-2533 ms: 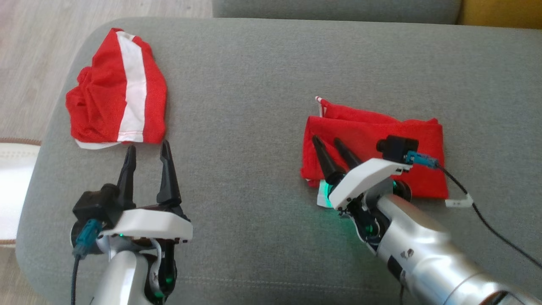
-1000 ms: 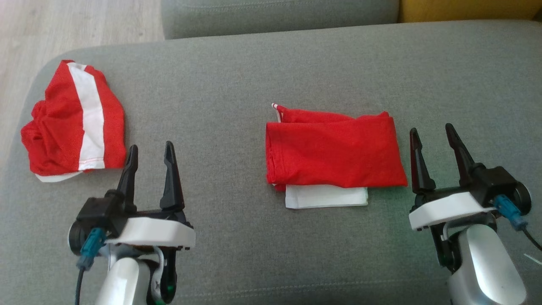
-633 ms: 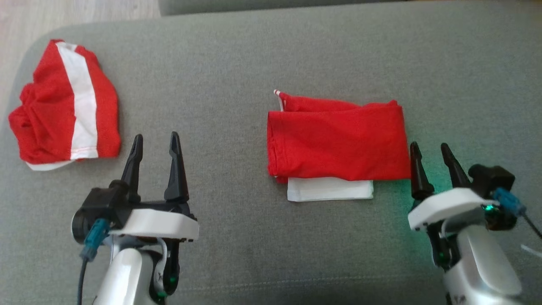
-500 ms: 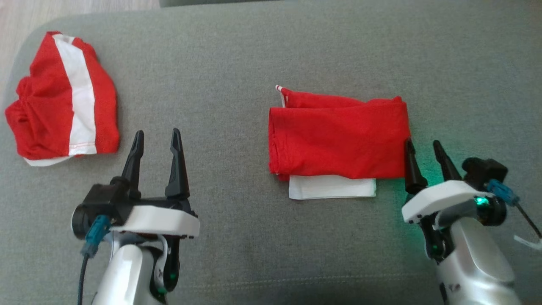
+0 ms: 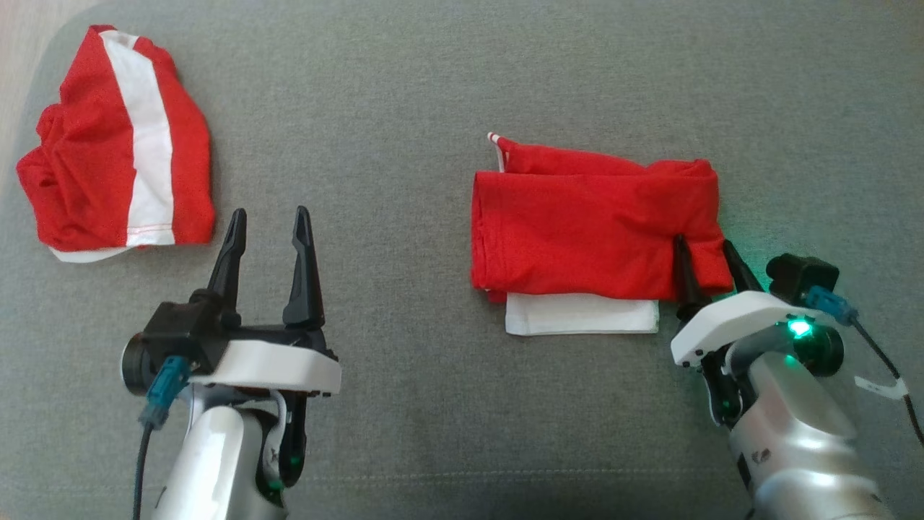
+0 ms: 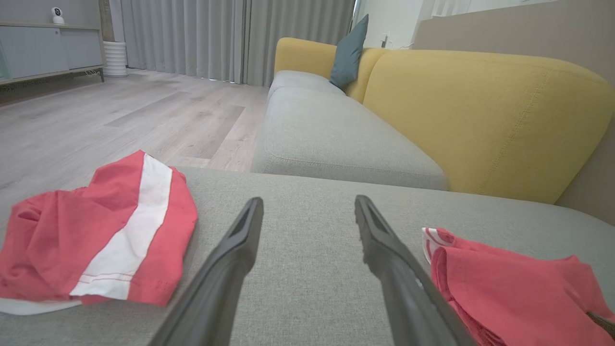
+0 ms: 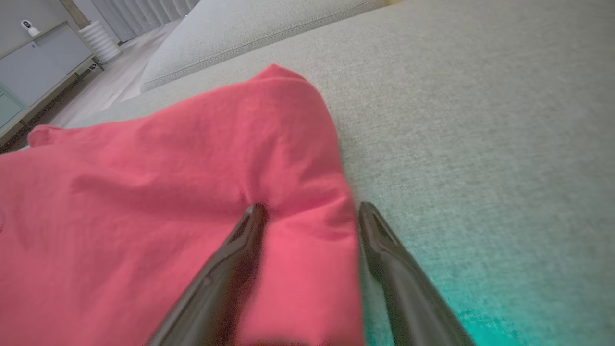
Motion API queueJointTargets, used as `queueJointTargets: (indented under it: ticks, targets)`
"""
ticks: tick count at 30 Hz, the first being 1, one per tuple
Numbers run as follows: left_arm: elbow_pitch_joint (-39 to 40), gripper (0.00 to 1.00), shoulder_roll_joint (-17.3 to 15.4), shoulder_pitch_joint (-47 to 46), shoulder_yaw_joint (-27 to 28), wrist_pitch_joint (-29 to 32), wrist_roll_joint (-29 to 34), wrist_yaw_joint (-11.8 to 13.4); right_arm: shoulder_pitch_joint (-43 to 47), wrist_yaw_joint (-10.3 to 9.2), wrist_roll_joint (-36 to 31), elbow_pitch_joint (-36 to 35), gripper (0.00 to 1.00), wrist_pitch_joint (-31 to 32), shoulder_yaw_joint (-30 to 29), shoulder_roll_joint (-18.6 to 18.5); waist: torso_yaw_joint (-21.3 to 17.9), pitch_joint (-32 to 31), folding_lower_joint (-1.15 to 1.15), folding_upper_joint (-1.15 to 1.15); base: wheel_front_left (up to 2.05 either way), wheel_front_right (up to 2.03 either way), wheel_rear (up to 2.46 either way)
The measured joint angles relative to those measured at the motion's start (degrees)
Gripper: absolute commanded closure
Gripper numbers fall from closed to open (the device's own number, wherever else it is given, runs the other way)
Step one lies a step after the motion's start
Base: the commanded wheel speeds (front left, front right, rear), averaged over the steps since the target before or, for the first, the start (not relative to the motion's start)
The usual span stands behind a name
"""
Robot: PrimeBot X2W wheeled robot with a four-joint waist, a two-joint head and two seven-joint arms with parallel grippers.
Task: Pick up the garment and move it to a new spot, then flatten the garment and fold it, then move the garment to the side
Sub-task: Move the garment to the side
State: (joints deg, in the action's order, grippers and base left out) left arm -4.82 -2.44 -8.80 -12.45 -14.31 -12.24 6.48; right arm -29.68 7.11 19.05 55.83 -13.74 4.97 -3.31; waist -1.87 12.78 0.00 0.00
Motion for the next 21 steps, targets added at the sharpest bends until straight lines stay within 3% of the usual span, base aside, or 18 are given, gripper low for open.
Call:
queueJointTargets:
  ticks: [7, 8, 9, 12, 13, 17, 20, 21]
  targets:
    - [0.00, 0.00, 0.00, -0.42, 0.01, 0.00, 0.00, 0.01, -2.86, 0.00, -1.15, 3.85, 0.00, -1.00, 0.31, -0.33, 0.60, 0.70, 0.00, 0.00, 0.00, 0.00, 0.00]
    - [0.00, 0.00, 0.00, -0.48, 0.03, 0.00, 0.00, 0.03, -3.23, 0.00, -1.57, 4.24, 0.78, -1.10, 0.58, -0.38, 0.54, 0.71, 0.00, 0.00, 0.00, 0.00, 0.00]
    - [0.00, 0.00, 0.00, -0.52, 0.07, 0.00, 0.00, 0.07, -3.58, 0.00, -2.09, 4.56, 1.00, -1.15, 0.91, -0.40, 0.43, 0.71, 0.00, 0.00, 0.00, 0.00, 0.00]
    - [0.00, 0.00, 0.00, -0.54, 0.11, 0.00, 0.00, 0.07, -4.37, 0.00, -4.42, 5.13, 1.00, -1.14, 1.19, -0.29, 0.03, 0.62, 0.00, 0.00, 0.00, 0.00, 0.00]
    - [0.03, 0.00, 0.00, -0.55, 0.22, 0.00, 0.00, 0.07, -5.25, 0.00, -8.77, 5.28, 1.00, -1.03, 0.85, -0.26, -0.58, 0.45, 0.00, 0.00, 0.00, 0.00, 0.00]
    - [0.46, 0.00, 0.00, -0.64, 0.16, 0.00, 0.00, 0.04, -6.29, 0.00, -14.78, 4.00, 1.00, -0.87, 0.52, -1.38, -1.62, 0.24, 0.00, 0.00, 0.00, 0.00, 0.00]
    - [0.92, 0.00, 0.00, -1.29, -0.25, 0.00, 0.00, -0.35, -7.87, 0.00, -18.61, 1.47, 1.00, -0.58, 0.38, -4.85, -2.71, 0.35, 0.00, 0.00, 0.00, 0.00, 0.00]
    - [1.29, 0.00, 0.01, -2.39, -0.63, -0.01, 0.00, -0.47, -9.15, 0.00, -20.33, -0.19, 1.00, 0.24, 0.59, -8.28, -3.37, 0.80, 0.00, 0.00, 0.00, 0.00, 0.00]
